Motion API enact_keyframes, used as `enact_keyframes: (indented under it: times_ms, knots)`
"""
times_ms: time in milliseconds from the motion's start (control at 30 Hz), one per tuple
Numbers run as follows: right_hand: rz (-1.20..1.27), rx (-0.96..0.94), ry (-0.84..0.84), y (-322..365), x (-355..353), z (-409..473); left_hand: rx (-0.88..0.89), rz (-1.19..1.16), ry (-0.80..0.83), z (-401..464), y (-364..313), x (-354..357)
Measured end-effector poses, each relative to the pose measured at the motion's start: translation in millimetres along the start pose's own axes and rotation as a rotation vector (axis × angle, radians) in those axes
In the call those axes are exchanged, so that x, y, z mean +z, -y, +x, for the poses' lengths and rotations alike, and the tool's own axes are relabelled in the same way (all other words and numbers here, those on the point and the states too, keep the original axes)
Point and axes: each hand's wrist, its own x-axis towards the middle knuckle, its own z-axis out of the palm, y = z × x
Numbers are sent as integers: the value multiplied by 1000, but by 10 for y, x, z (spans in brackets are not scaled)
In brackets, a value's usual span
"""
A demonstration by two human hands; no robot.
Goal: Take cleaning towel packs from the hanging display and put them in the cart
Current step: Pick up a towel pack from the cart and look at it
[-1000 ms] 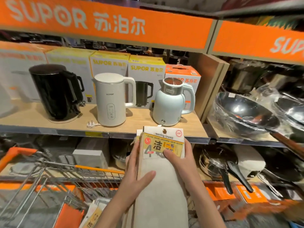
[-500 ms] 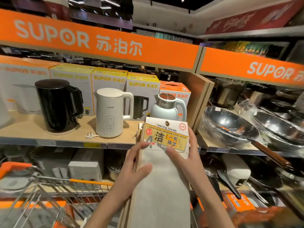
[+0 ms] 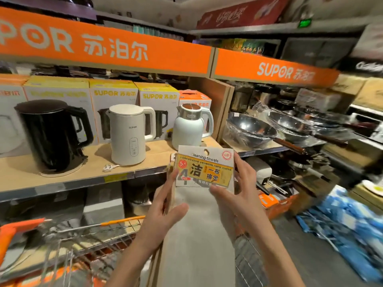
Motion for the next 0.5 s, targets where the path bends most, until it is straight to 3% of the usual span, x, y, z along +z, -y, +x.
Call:
enact_keyframes:
  times_ms: [267,500]
  knots:
    - [89,147,-233,296,156,-930,16,-40,118,-728,-72,-33]
    - [60,196,-292,418,194,-1605,28,-93,142,-1383,-86,-111]
